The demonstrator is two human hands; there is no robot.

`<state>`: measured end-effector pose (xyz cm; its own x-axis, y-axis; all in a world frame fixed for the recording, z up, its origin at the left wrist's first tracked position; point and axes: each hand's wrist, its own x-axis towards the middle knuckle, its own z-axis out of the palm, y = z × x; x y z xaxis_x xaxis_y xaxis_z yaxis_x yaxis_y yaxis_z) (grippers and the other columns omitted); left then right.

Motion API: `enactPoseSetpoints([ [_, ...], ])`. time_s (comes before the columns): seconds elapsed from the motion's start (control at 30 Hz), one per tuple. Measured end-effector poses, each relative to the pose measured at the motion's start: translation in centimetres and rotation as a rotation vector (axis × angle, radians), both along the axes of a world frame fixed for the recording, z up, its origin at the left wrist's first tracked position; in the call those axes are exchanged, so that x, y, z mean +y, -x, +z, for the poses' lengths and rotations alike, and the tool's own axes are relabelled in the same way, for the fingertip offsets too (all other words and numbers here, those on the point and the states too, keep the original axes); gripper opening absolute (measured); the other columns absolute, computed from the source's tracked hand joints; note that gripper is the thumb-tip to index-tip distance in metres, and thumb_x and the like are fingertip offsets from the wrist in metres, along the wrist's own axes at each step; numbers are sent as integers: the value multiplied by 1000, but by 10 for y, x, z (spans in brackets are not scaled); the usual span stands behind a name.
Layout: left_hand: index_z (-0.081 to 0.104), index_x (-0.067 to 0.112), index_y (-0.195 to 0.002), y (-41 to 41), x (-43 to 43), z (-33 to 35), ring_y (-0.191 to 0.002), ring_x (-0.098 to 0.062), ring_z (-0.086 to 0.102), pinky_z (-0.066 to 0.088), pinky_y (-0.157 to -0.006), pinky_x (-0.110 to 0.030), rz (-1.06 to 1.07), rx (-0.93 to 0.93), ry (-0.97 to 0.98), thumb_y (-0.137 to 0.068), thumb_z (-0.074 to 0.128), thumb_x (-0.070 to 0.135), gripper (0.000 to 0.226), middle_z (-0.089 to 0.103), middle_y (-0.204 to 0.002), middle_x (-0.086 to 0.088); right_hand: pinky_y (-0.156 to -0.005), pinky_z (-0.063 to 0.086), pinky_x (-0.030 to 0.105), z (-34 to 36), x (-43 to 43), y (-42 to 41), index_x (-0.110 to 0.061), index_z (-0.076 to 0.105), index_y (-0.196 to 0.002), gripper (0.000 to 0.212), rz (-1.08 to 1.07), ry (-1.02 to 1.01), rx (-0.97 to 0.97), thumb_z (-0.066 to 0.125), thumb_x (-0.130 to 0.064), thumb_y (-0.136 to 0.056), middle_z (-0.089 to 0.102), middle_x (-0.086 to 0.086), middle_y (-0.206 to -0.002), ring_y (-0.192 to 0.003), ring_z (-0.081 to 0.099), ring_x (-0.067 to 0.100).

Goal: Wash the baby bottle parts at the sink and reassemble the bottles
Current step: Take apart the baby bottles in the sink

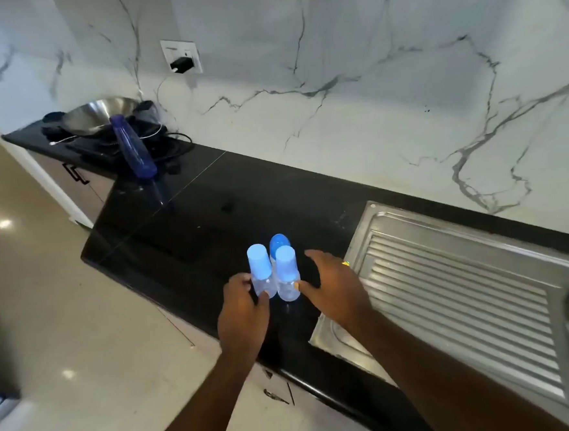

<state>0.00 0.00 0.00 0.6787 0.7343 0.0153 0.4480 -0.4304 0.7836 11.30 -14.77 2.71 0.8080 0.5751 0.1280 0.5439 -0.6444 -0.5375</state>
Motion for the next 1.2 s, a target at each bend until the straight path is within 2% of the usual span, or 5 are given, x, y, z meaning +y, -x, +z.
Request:
enactPoseSetpoints([
  [0.1,41,23,-140,-12,13,5,-117,-15,59,52,-96,-37,8,-76,35,-89,72,37,62,52,-136,4,-92,47,28,-6,22,-5,-19,52,-135,60,-24,-59,-24,69,-45,-84,60,-1,-130,-115,58,17],
  [0.23,57,33,-106,-22,27,5,-91,-1,65,52,-76,-19,-170,-190,64,-85,78,31,29,64,-95,18,-84,54,33,-16,45,-4,-22,53,-123,53,-77,-59,-26,66,-53,-82,60,-5,-117,-102,60,13],
  [0.67,54,23,-123,-30,49,-28,-104,-11,63,53,-88,-25,-204,-96,1,-89,72,38,42,62,-113,8,-77,56,29,-12,42,8,-24,48,-118,44,-220,-109,35,67,-48,-87,66,-6,-105,-90,63,12],
  [1.03,57,12,-117,-34,49,-30,-98,-25,64,43,-78,-33,-229,-125,-91,-88,75,29,38,66,-110,-8,-69,49,19,0,-171,63,-24,59,-118,45,-685,-296,134,81,-31,-79,70,-11,-96,-83,68,6],
  [1.2,55,13,-119,-32,11,-26,-100,-27,63,47,-79,-37,-294,-168,-114,-88,75,32,41,65,-114,-9,-74,50,32,-2,-270,85,-19,57,-121,48,-929,-275,127,81,-28,-80,68,-6,-97,-81,67,13],
])
